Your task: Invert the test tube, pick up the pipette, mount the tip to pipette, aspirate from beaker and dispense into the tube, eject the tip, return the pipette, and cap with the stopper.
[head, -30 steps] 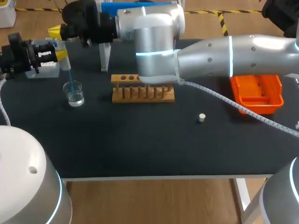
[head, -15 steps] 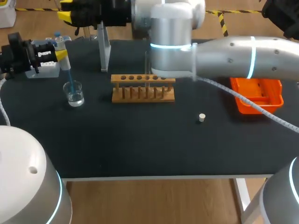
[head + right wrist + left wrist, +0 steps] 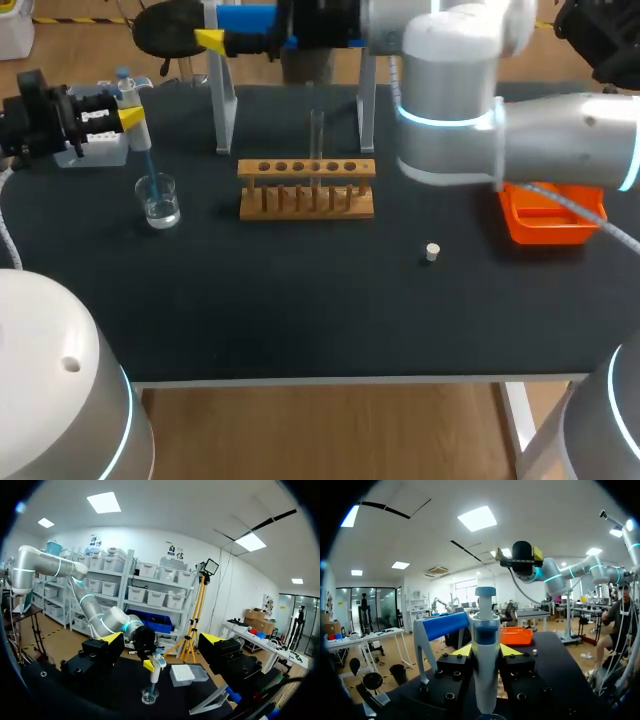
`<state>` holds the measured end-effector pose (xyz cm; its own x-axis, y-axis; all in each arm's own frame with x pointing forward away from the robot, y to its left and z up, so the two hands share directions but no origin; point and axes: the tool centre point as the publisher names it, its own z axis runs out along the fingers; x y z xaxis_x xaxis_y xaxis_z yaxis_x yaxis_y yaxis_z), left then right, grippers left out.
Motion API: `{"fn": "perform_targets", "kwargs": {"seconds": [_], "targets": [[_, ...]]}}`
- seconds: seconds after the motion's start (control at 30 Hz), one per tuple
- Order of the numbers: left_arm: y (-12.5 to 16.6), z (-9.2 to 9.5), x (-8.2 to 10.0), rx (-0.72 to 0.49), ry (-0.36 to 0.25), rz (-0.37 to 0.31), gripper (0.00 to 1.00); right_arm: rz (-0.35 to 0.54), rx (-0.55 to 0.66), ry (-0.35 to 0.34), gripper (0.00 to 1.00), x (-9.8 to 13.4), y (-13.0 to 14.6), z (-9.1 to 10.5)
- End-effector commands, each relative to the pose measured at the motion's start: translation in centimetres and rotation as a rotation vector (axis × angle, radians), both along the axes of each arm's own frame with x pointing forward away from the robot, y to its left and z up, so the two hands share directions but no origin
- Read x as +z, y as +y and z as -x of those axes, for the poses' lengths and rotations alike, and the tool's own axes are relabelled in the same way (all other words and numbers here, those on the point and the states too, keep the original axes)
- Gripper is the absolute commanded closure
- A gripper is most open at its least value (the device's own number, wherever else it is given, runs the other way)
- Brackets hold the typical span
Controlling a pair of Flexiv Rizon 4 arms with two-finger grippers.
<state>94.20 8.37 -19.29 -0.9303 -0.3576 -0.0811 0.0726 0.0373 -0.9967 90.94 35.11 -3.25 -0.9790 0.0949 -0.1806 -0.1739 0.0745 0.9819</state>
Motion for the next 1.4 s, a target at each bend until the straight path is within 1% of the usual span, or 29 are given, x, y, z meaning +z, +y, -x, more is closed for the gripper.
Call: {"fn": "perform_targets", "kwargs": {"seconds": [0.03,0.1,0.23,0.33,0.43,0.67,0.87,0.9,1.07,1.4], "targets": [[0.0,0.1,0.1,0.002,0.001,-0.002,1.00,0.038,-0.028,0.000,0.00,-0.6,-8.0,1.0],[0.0,0.1,0.1,0.002,0.001,-0.002,1.00,0.049,-0.041,0.001,0.00,-1.3,-9.2,0.8],[0.0,0.1,0.1,0.002,0.001,-0.002,1.00,0.058,-0.063,-0.030,0.00,-3.0,-11.6,0.1],[0.0,0.1,0.1,0.002,0.001,-0.002,1.00,0.064,-0.073,-0.036,0.00,-4.3,-13.0,-0.5],[0.0,0.1,0.1,0.002,0.001,-0.002,1.00,0.073,-0.090,-0.036,0.00,-5.4,-14.1,-1.0],[0.0,0.1,0.1,0.002,0.001,-0.002,1.00,0.105,-0.071,-0.065,0.00,-8.2,-15.8,-1.5],[0.0,0.1,0.1,0.002,0.001,-0.002,1.00,0.114,-0.058,-0.064,0.00,-10.5,-16.5,-2.2],[0.0,0.1,0.1,0.002,0.001,-0.002,1.00,0.113,-0.050,-0.050,0.00,-10.9,-16.6,-2.3],[0.0,0.1,0.1,0.002,0.001,-0.002,1.00,0.139,-0.015,-0.024,0.00,-12.9,-16.4,-2.7],[0.0,0.1,0.1,0.002,0.001,-0.002,1.00,0.172,0.069,0.030,0.00,-16.0,-15.8,-3.5]]}}
